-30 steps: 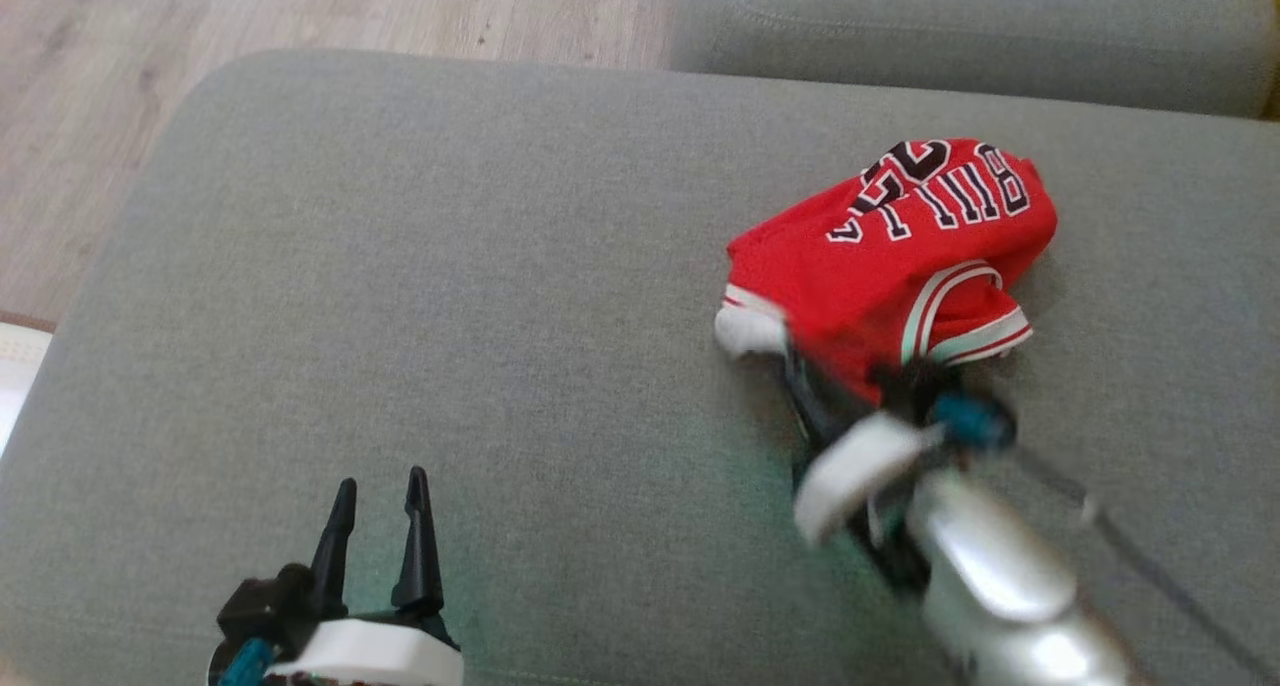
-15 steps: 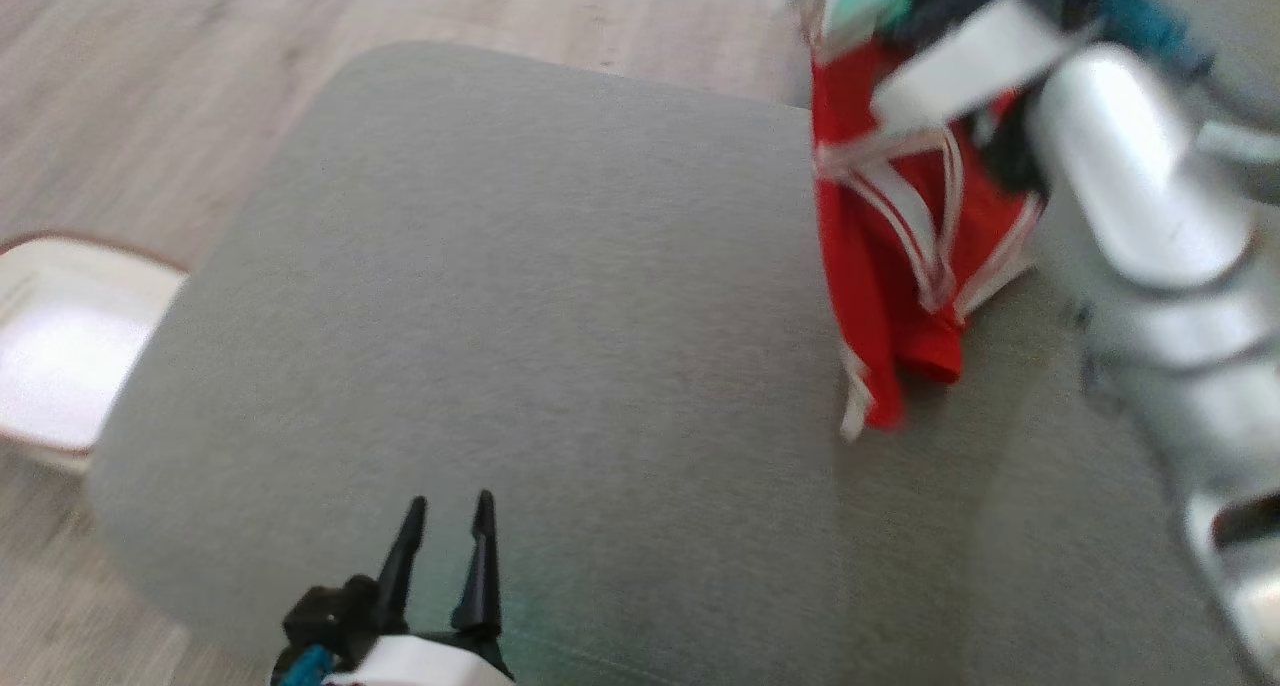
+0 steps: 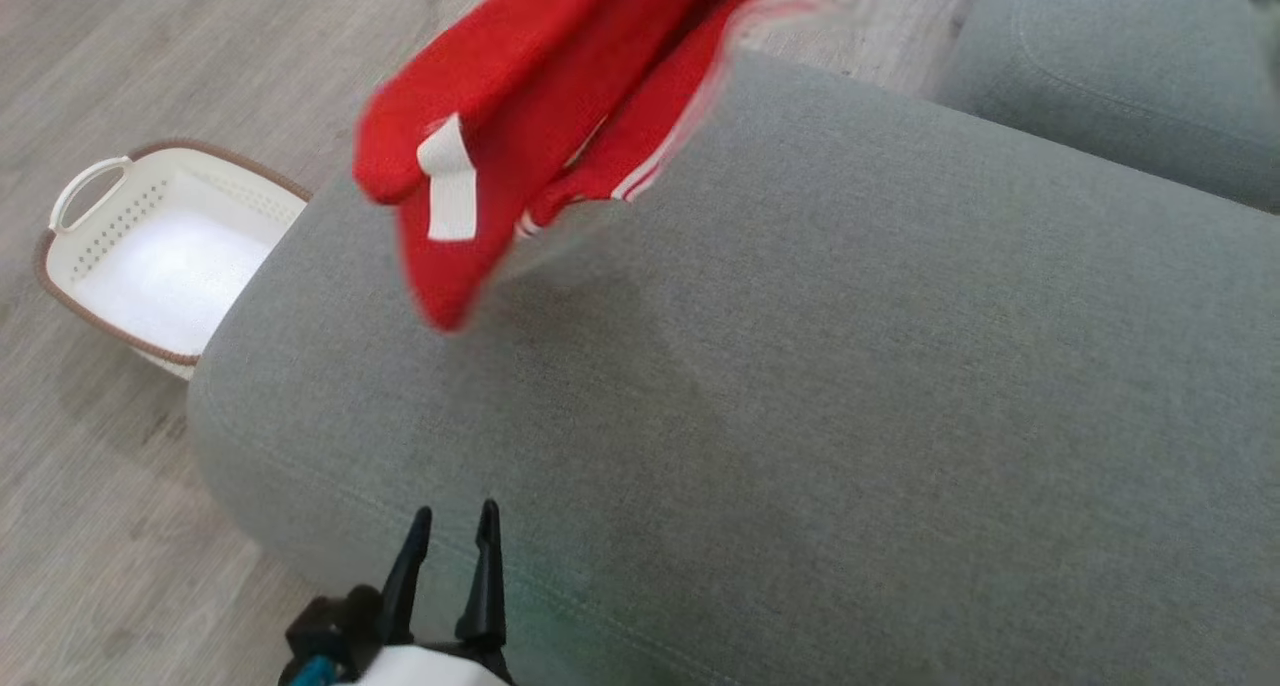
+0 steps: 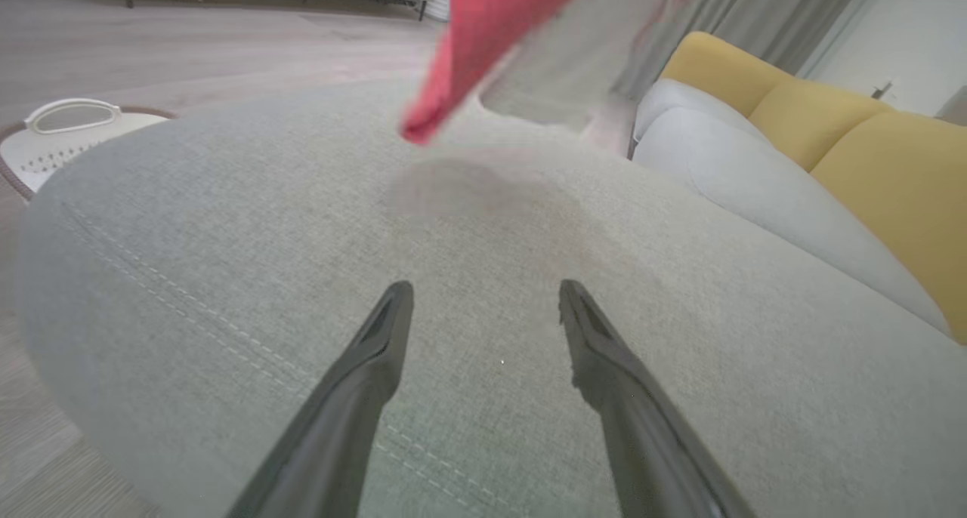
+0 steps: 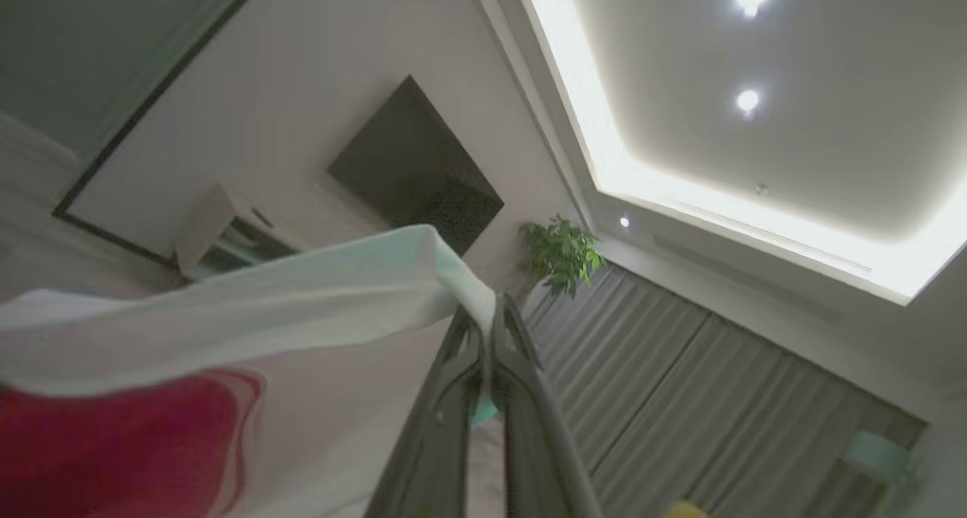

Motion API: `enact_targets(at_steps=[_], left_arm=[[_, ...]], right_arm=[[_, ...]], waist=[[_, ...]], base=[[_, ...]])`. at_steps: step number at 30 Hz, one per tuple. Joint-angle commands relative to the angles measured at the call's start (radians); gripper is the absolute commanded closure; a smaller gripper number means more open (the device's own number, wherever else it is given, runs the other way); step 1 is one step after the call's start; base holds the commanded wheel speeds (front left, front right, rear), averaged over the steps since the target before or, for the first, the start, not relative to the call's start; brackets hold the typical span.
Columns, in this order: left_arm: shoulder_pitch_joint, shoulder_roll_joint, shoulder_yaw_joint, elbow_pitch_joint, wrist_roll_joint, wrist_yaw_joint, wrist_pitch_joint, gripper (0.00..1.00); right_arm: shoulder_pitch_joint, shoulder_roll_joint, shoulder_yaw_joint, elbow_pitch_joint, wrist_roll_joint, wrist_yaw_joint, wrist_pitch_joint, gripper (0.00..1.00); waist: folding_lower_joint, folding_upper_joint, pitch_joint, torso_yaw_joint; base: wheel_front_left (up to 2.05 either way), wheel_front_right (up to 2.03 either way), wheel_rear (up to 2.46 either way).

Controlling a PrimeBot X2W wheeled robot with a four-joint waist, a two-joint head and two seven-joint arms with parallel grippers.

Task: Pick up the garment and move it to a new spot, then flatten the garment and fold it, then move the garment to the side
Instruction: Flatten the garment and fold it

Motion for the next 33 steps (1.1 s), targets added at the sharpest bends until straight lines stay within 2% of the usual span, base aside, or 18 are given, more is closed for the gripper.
enact_targets(at_steps=[1, 4, 8, 10, 14, 17, 20, 21, 22, 26, 33], left_arm=[[-0.017, 0.000, 0.028, -0.017, 0.010, -0.008, -0.006, 0.00], [-0.028, 0.000, 0.026, -0.004, 0.022, -0.021, -0.006, 0.00], [-0.057, 0.000, 0.027, -0.013, 0.021, -0.026, -0.006, 0.00], [-0.077, 0.000, 0.024, -0.021, 0.017, -0.027, -0.006, 0.00], [-0.092, 0.000, 0.032, -0.035, 0.003, -0.026, -0.006, 0.00], [-0.095, 0.000, 0.038, -0.044, -0.003, -0.024, -0.006, 0.00], [-0.102, 0.000, 0.035, -0.038, 0.005, -0.028, -0.006, 0.00], [-0.106, 0.000, 0.034, -0.035, 0.008, -0.030, -0.006, 0.00], [-0.108, 0.000, 0.034, -0.032, 0.009, -0.031, -0.006, 0.00], [-0.124, 0.000, 0.019, -0.021, 0.003, -0.037, -0.006, 0.00], [-0.158, 0.000, -0.007, -0.001, -0.026, -0.039, -0.006, 0.00]], right_arm=[[0.031, -0.023, -0.005, -0.013, 0.002, 0.004, -0.003, 1.00], [0.103, -0.101, -0.004, -0.008, 0.024, 0.004, -0.003, 1.00], [0.217, -0.169, -0.027, -0.061, 0.072, 0.004, -0.003, 1.00], [0.356, -0.194, -0.078, -0.098, 0.115, 0.004, -0.003, 1.00], [0.616, -0.173, -0.177, -0.098, 0.154, 0.004, -0.003, 1.00], [0.798, -0.123, -0.242, -0.086, 0.163, 0.004, -0.003, 1.00], [0.916, -0.065, -0.272, -0.069, 0.157, 0.004, -0.003, 1.00], [0.942, -0.047, -0.281, -0.062, 0.159, 0.004, -0.003, 0.33], [0.961, -0.030, -0.284, -0.055, 0.157, 0.004, -0.003, 0.00], [1.006, 0.027, -0.332, -0.056, 0.162, 0.004, -0.003, 0.00], [1.036, 0.091, -0.404, -0.104, 0.139, 0.004, -0.003, 0.00]], waist=[[-0.0003, 0.0000, -0.003, -0.004], [-0.0003, 0.0000, 0.013, -0.050], [-0.0003, 0.0000, 0.042, -0.124], [-0.0003, 0.0000, 0.054, -0.178], [-0.0003, 0.0000, 0.049, -0.245], [-0.0003, 0.0000, 0.040, -0.295], [-0.0003, 0.0000, 0.039, -0.345], [-0.0003, 0.0000, 0.037, -0.358], [-0.0003, 0.0000, 0.037, -0.373], [-0.0003, 0.0000, 0.036, -0.414], [-0.0003, 0.0000, 0.049, -0.451]], base=[[0.00, 0.00, 0.00], [0.00, 0.00, 0.00], [0.00, 0.00, 0.00], [0.00, 0.00, 0.00], [0.00, 0.00, 0.00], [0.00, 0.00, 0.00], [0.00, 0.00, 0.00], [0.00, 0.00, 0.00], [0.00, 0.00, 0.00], [0.00, 0.00, 0.00], [0.00, 0.00, 0.00]])
